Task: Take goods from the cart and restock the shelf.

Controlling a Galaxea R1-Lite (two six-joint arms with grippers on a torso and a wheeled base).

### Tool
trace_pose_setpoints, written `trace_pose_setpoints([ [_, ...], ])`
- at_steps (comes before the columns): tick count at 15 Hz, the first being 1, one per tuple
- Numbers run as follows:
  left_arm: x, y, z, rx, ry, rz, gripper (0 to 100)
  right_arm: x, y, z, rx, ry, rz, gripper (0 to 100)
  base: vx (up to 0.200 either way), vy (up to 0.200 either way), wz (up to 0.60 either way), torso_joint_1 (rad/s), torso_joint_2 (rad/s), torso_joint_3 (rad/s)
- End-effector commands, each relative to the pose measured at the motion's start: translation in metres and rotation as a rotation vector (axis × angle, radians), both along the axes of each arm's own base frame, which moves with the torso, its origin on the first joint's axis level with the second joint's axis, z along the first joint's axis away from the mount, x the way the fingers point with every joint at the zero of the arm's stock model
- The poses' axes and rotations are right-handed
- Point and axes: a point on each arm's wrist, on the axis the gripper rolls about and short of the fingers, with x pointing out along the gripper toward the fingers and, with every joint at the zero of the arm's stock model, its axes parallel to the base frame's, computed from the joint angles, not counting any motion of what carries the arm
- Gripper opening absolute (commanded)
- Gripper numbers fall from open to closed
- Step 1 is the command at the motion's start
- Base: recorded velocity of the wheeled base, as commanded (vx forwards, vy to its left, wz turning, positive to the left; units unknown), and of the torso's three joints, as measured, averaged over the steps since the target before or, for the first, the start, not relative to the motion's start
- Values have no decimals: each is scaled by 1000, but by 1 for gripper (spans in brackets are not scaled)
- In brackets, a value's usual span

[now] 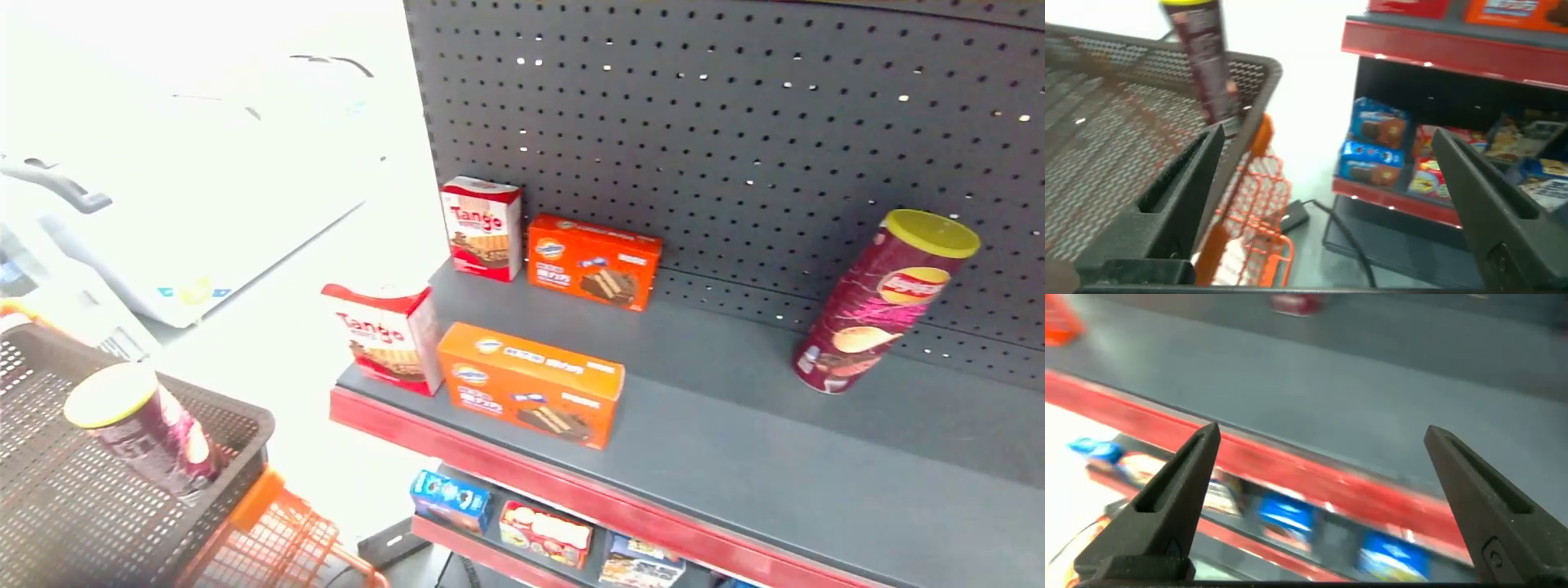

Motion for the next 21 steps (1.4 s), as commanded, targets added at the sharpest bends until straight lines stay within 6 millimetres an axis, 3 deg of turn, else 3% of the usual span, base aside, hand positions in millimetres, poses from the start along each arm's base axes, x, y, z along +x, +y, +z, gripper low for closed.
trace_pose_setpoints([
  [1,0,0,0,0,1,0,100,0,0,0,1,0,0,100,0,0,0,0,0,0],
  [12,0,0,1,11,-10,4,100,0,0,0,-2,0,0,100,0,0,0,0,0,0],
  [13,-3,0,10,15,-39,12,100,0,0,0,-2,0,0,100,0,0,0,0,0,0],
  [14,-7,0,45,30,-57,24,100,0,0,0,-2,0,0,100,0,0,0,0,0,0],
  [16,12,2,83,35,89,67,100,0,0,0,-2,0,0,100,0,0,0,0,0,0],
  [19,53,3,91,53,302,113,100,0,0,0,-2,0,0,100,0,0,0,0,0,0],
  [21,74,3,93,53,355,121,100,0,0,0,-2,0,0,100,0,0,0,0,0,0],
])
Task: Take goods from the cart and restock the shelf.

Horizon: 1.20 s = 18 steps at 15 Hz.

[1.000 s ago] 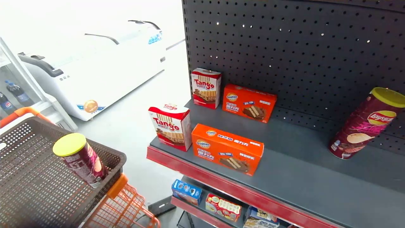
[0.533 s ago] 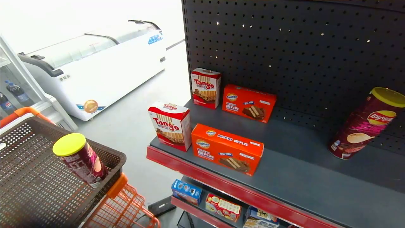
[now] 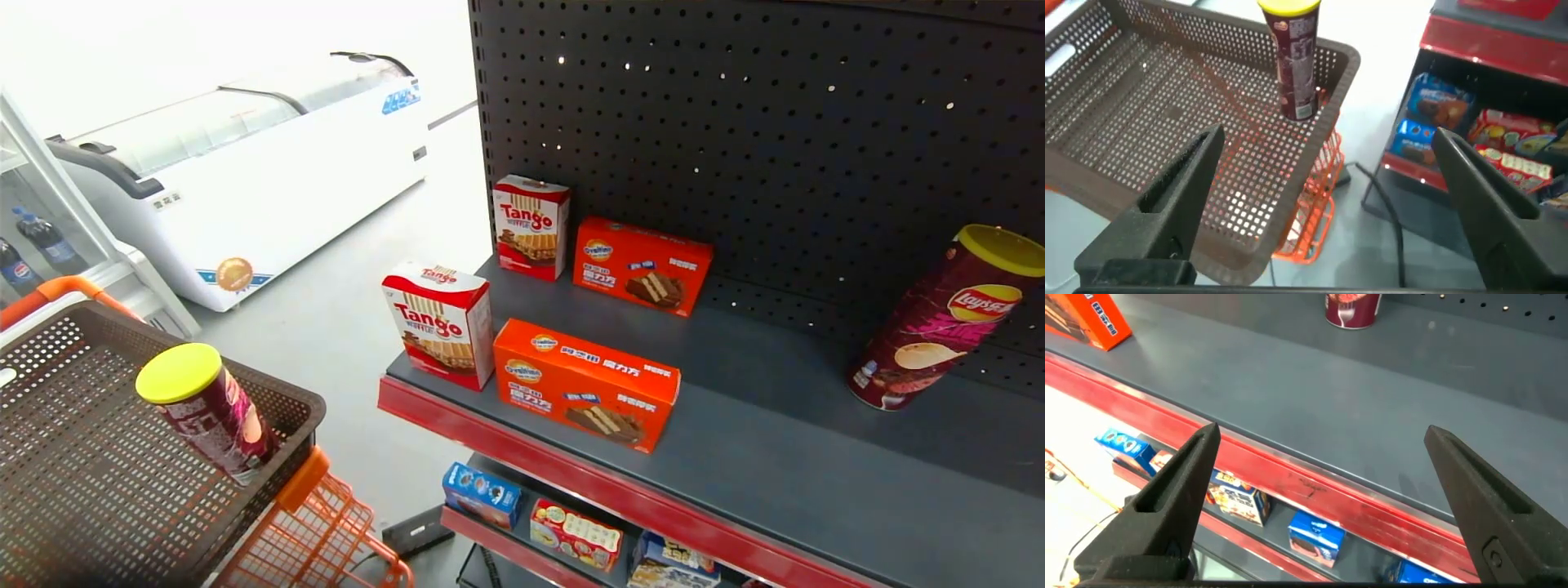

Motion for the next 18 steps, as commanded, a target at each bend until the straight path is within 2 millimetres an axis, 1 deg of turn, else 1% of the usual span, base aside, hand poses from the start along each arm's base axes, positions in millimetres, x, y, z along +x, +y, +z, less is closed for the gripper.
trace_pose_setpoints([
  [1,52,1,9,4,165,30,100,0,0,0,0,0,1,100,0,0,0,0,0,0],
  [2,58,4,7,-2,192,73,100,0,0,0,0,0,1,100,0,0,0,0,0,0],
  [3,68,12,5,-3,234,152,100,0,0,0,0,0,1,100,0,0,0,0,0,0],
  [5,85,22,-1,10,279,194,100,0,0,0,0,0,1,100,0,0,0,0,0,0],
  [7,98,25,-18,10,331,191,100,0,0,0,0,0,1,100,0,0,0,0,0,0],
  [9,113,26,-37,14,297,178,100,0,0,0,0,0,1,100,0,0,0,0,0,0],
  [12,134,21,-60,28,249,115,100,0,0,0,0,0,2,100,0,0,0,0,0,0],
  [14,148,23,-66,31,220,116,100,0,0,0,0,0,1,100,0,0,0,0,0,0],
  [15,163,26,-72,20,195,126,100,0,0,0,0,0,1,100,0,0,0,0,0,0],
  [17,180,29,-78,2,158,136,100,0,0,0,0,0,1,100,0,0,0,0,0,0],
  [18,181,29,-79,1,153,138,100,0,0,0,0,0,1,100,0,0,0,0,0,0],
])
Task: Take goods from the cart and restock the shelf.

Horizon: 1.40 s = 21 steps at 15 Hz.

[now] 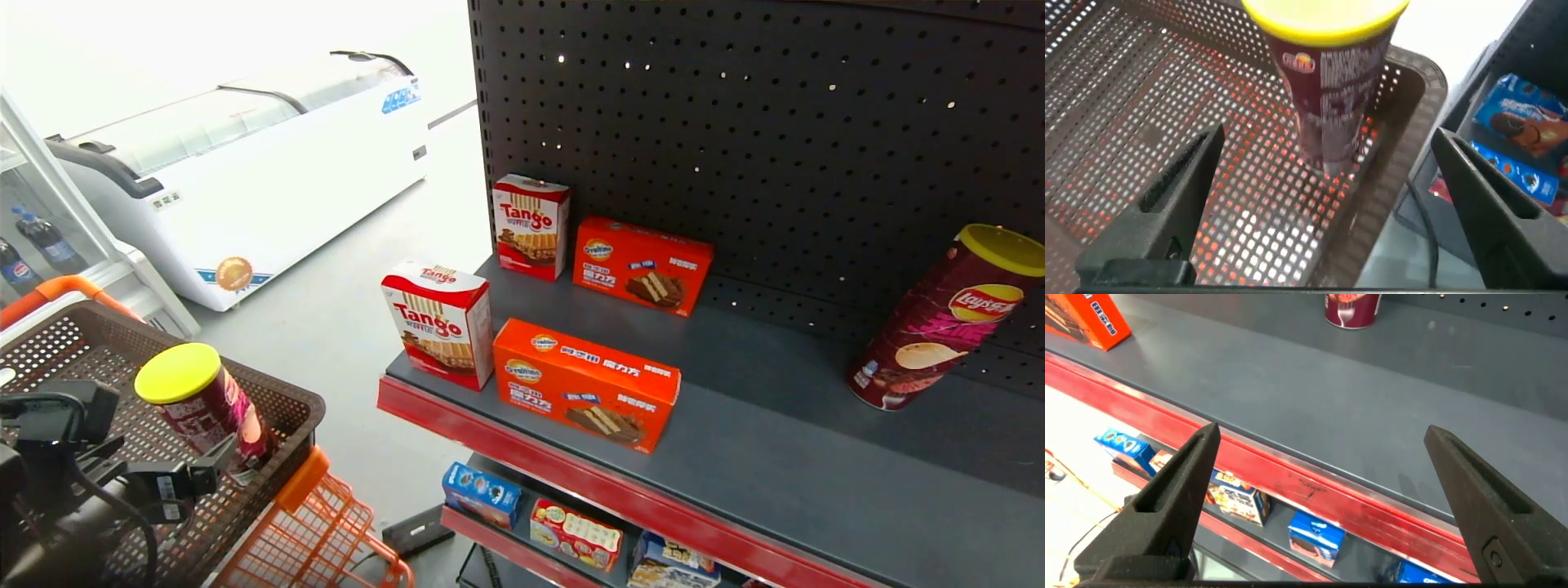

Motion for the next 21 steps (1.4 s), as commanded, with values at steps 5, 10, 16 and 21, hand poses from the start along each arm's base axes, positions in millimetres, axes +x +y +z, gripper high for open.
trace_pose_setpoints([
  [5,48,13,-36,-22,3,34,100,0,0,0,0,0,1,100,0,0,0,0,0,0],
  [10,69,23,-42,-24,-15,59,100,0,0,0,0,0,1,100,0,0,0,0,0,0],
  [16,84,24,-42,-32,-49,55,0,0,0,0,0,0,1,100,0,0,0,0,0,0],
  [21,100,21,-24,-14,-151,29,0,0,0,0,0,0,1,100,0,0,0,0,0,0],
])
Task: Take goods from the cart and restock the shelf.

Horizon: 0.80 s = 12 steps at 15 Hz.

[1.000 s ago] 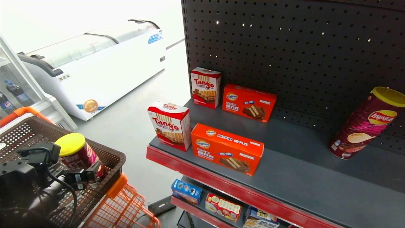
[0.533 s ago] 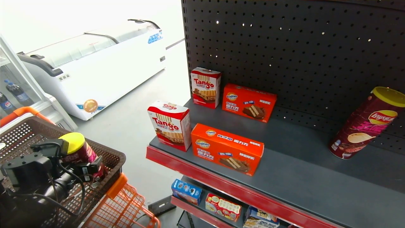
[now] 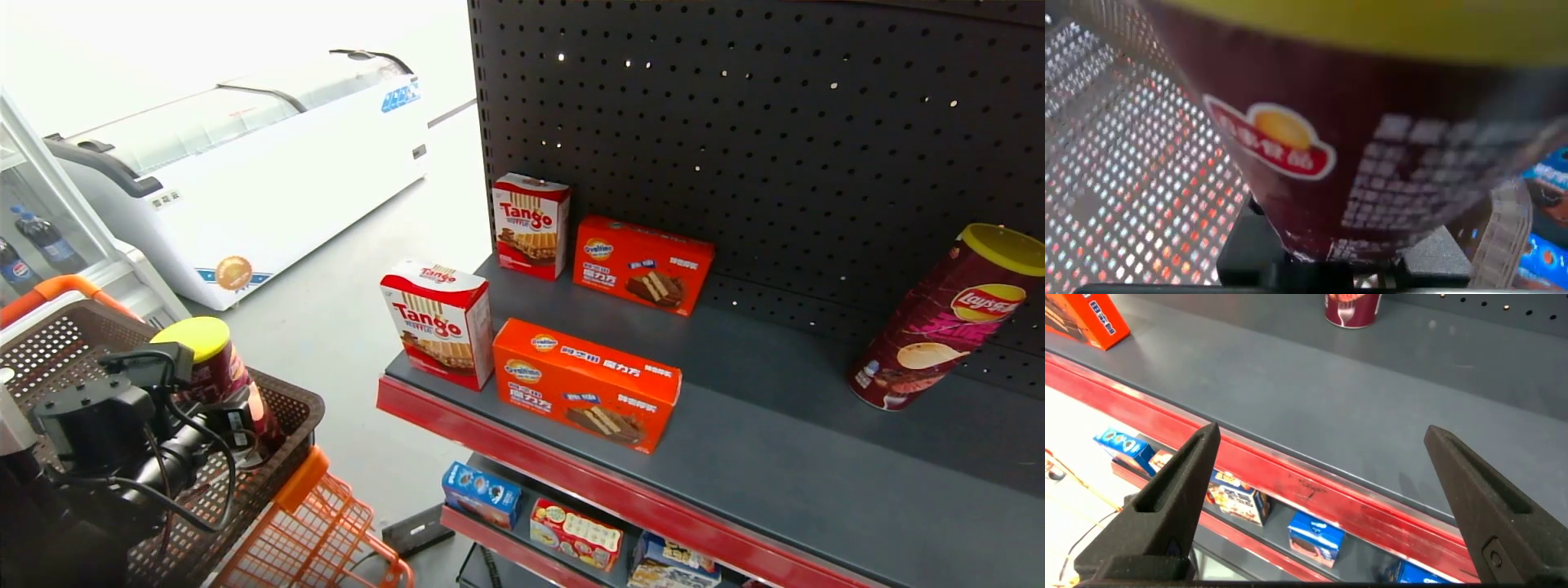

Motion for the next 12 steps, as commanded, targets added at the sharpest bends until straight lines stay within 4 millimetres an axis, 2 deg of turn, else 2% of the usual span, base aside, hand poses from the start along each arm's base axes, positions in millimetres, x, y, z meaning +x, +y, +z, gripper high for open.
trace_pose_setpoints([
  [1,8,0,28,23,-118,-7,0,0,0,0,0,0,0,100,0,0,0,0,0,0],
  [3,18,2,63,39,-172,-9,0,0,0,0,0,0,0,100,0,0,0,0,0,0],
  [4,16,2,83,38,-175,-13,0,0,0,0,0,0,0,100,0,0,0,0,0,0],
  [5,13,1,95,33,-178,-34,0,0,0,0,0,0,0,100,0,0,0,0,0,0],
  [6,3,-3,111,26,-178,-114,0,0,0,0,0,0,0,100,0,0,0,0,0,0],
  [8,-8,-8,127,34,-214,-174,0,0,0,0,0,0,0,100,0,0,0,0,0,0],
  [11,-27,-38,147,31,-269,-275,0,0,0,0,0,0,0,100,0,0,0,0,0,0],
  [12,-30,-43,149,23,-237,-310,0,0,0,0,0,0,0,100,0,0,0,0,0,0],
])
